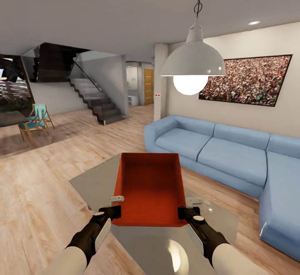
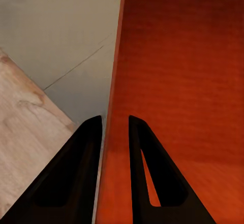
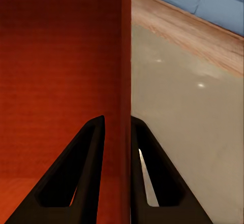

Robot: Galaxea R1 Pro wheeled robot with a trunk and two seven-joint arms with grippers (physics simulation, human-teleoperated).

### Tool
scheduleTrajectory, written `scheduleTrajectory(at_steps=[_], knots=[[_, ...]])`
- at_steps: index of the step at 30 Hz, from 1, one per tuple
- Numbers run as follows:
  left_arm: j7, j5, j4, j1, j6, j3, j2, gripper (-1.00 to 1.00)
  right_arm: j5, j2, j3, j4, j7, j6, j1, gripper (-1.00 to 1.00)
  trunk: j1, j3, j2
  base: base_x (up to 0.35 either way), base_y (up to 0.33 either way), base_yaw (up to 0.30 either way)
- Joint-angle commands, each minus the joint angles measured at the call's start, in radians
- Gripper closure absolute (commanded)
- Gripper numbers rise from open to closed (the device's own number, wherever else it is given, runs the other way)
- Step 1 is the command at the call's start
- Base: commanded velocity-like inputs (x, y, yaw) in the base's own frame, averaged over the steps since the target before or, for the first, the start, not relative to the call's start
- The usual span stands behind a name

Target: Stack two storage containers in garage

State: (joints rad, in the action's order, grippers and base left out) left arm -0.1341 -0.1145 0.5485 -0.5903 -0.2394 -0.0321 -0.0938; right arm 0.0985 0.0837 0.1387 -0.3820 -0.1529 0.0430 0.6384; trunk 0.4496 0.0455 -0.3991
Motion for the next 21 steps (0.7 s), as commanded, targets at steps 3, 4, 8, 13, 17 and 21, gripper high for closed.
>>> scheduleTrajectory(at_steps=[3, 4, 8, 13, 17, 21], knots=[[-0.102, 0.013, 0.004, 0.0, 0.054, 0.001, 0.0, 1.0, 0.013, -0.001, -0.001, 0.0, -0.011, 0.005, 0.0, 1.0, 0.0, 0.0, -0.001, 0.0, 0.0, 0.27], [-0.102, 0.013, 0.004, 0.0, 0.054, 0.001, 0.0, 1.0, 0.013, -0.001, -0.001, 0.0, -0.011, 0.005, 0.0, 1.0, 0.0, 0.0, -0.001, 0.0, 0.0, 0.27], [-0.102, 0.013, 0.004, 0.0, 0.054, 0.001, 0.0, 1.0, 0.013, -0.001, -0.001, 0.0, -0.011, 0.005, 0.0, 1.0, 0.0, 0.0, -0.001, 0.0, 0.0, 0.27], [-0.102, 0.013, 0.004, 0.0, 0.054, 0.001, 0.0, 1.0, 0.013, -0.001, -0.001, 0.0, -0.011, 0.005, 0.0, 1.0, 0.0, 0.0, -0.001, 0.0, 0.0, 0.271], [-0.102, 0.013, 0.004, 0.0, 0.054, 0.001, 0.0, 1.0, 0.013, -0.001, -0.001, 0.0, -0.011, 0.005, 0.0, 1.0, 0.0, 0.0, -0.001, 0.0, 0.0, 0.27], [-0.102, 0.013, 0.004, 0.0, 0.054, 0.001, 0.0, 1.0, 0.013, -0.001, -0.001, 0.0, -0.011, 0.005, 0.0, 1.0, 0.0, 0.0, -0.001, 0.0, 0.0, 0.271]])
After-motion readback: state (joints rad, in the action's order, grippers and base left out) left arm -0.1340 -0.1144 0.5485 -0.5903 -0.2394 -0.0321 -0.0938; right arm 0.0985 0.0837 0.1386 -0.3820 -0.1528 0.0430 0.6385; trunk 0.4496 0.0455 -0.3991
